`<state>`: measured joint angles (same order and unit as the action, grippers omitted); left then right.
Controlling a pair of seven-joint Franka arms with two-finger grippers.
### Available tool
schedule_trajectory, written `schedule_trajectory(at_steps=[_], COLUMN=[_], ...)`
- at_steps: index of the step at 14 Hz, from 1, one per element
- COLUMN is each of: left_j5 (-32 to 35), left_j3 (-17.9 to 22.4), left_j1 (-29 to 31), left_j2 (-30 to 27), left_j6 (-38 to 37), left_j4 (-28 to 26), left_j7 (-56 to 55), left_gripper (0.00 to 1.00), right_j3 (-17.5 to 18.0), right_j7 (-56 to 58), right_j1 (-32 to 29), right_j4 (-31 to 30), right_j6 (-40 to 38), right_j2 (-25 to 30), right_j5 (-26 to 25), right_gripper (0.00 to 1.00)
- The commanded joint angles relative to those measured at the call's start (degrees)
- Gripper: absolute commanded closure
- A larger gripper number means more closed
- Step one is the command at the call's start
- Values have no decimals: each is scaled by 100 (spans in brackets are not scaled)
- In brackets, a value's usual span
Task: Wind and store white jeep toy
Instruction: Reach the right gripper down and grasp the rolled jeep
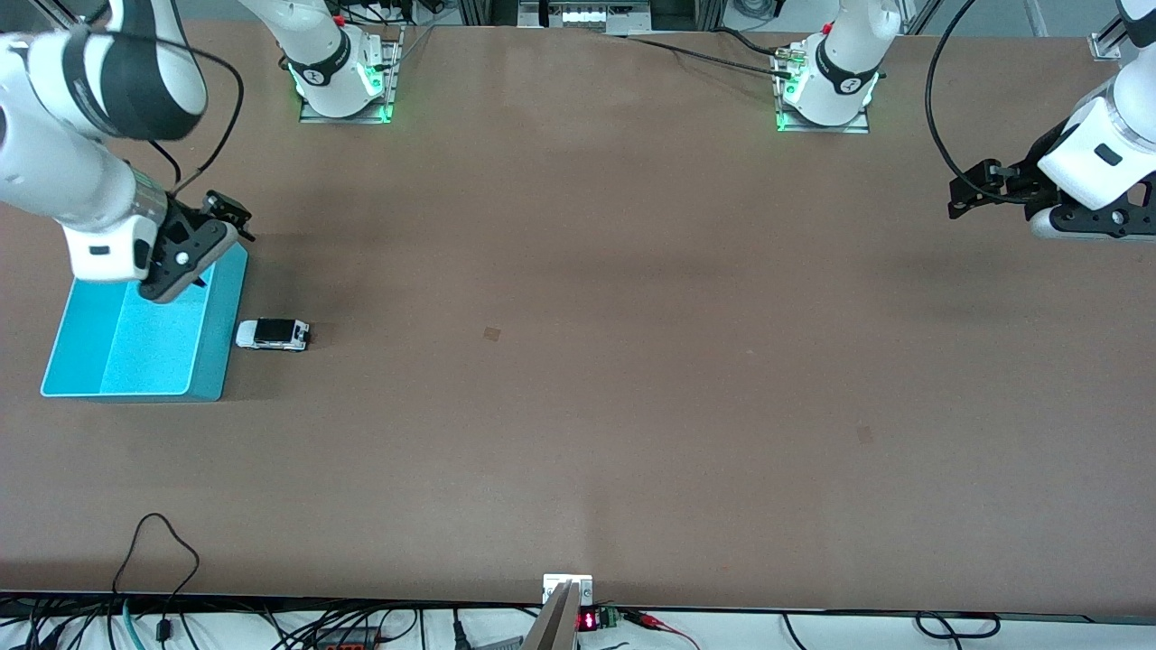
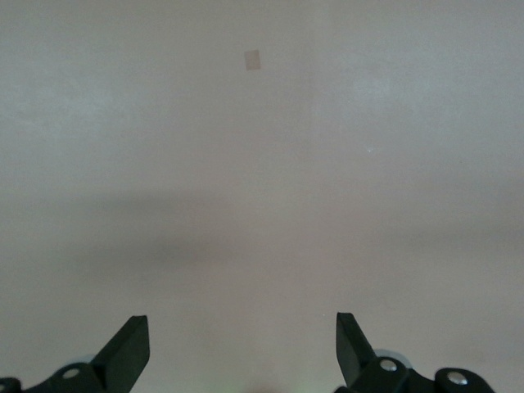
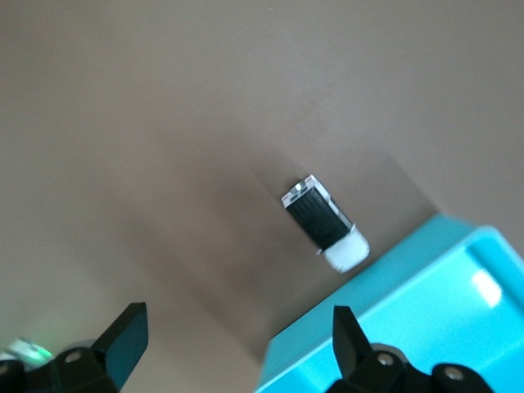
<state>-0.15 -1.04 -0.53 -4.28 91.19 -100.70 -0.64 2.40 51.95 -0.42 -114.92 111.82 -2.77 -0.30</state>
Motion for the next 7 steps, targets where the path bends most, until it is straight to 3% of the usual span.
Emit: schedule_trajectory(at_steps=[1, 7], left_j5=[6, 15], left_j3=[-11, -55], left_j1=[9, 9], left_j2=[-73, -73], left_j6=[-110, -154], left_j4=[42, 42], left_j7=[73, 73], left_gripper=[0, 0], right_j3=[41, 41], right_j7=[1392, 2785], right_j1=[-73, -266], right_j4=[-30, -56], right_j6=[592, 1814], right_j2=[-529, -1497], right_j5=[-23, -23], right_gripper=[0, 0])
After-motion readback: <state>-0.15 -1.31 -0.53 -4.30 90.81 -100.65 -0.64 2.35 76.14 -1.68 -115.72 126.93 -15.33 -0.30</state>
